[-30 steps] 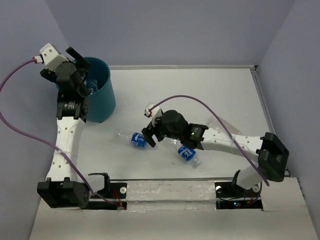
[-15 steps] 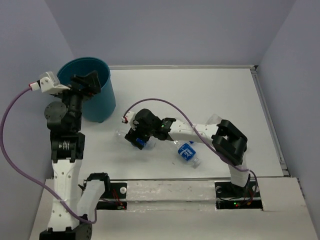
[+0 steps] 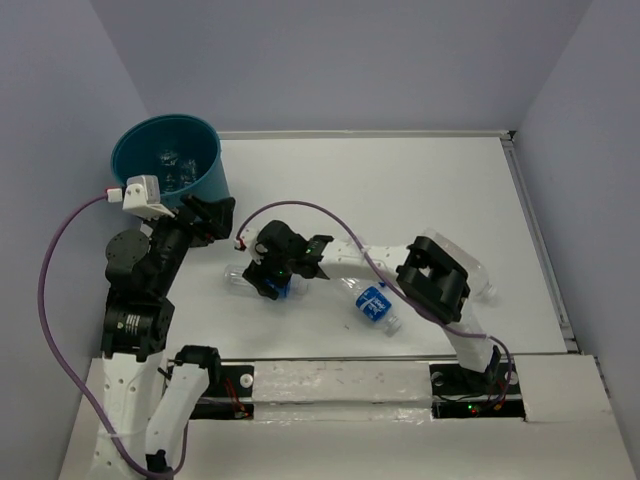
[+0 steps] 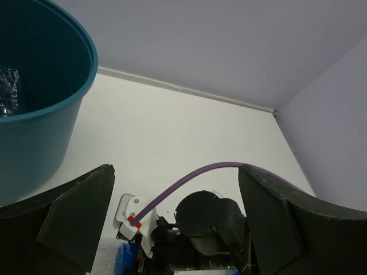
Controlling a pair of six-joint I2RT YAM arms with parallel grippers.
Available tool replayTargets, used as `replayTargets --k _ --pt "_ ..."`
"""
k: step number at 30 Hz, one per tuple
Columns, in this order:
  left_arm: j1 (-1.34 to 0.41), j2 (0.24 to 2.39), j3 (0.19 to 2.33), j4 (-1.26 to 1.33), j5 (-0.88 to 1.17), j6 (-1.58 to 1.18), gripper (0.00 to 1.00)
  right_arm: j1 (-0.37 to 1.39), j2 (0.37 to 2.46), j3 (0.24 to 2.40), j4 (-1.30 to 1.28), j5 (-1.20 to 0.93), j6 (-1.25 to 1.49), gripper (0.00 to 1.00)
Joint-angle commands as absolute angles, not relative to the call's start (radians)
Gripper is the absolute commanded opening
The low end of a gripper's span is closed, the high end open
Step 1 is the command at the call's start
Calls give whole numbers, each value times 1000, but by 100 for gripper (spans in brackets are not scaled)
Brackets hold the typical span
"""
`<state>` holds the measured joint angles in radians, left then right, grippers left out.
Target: Put the plastic bottles in the bin
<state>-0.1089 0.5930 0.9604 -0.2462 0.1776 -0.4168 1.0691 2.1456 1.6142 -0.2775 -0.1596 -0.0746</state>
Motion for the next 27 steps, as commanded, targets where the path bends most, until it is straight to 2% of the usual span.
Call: replayTargets --k 1,9,11,15,22,27 --pt "-121 587 1003 -314 218 -406 99 1068 2082 1557 -249 -108 -41 37" --pt "-121 569 933 -273 216 -518 99 985 1672 1205 65 -46 106 39" --pt "-123 598 895 -212 280 -538 99 973 1574 1103 144 -51 121 39" --pt "-126 669 830 -112 464 -584 99 957 1534 1126 190 -32 133 38" --pt "-156 747 715 33 546 -630 99 957 1503 1192 232 -106 169 38" --pt "-212 747 716 52 450 -630 99 957 1468 1132 314 -181 256 38"
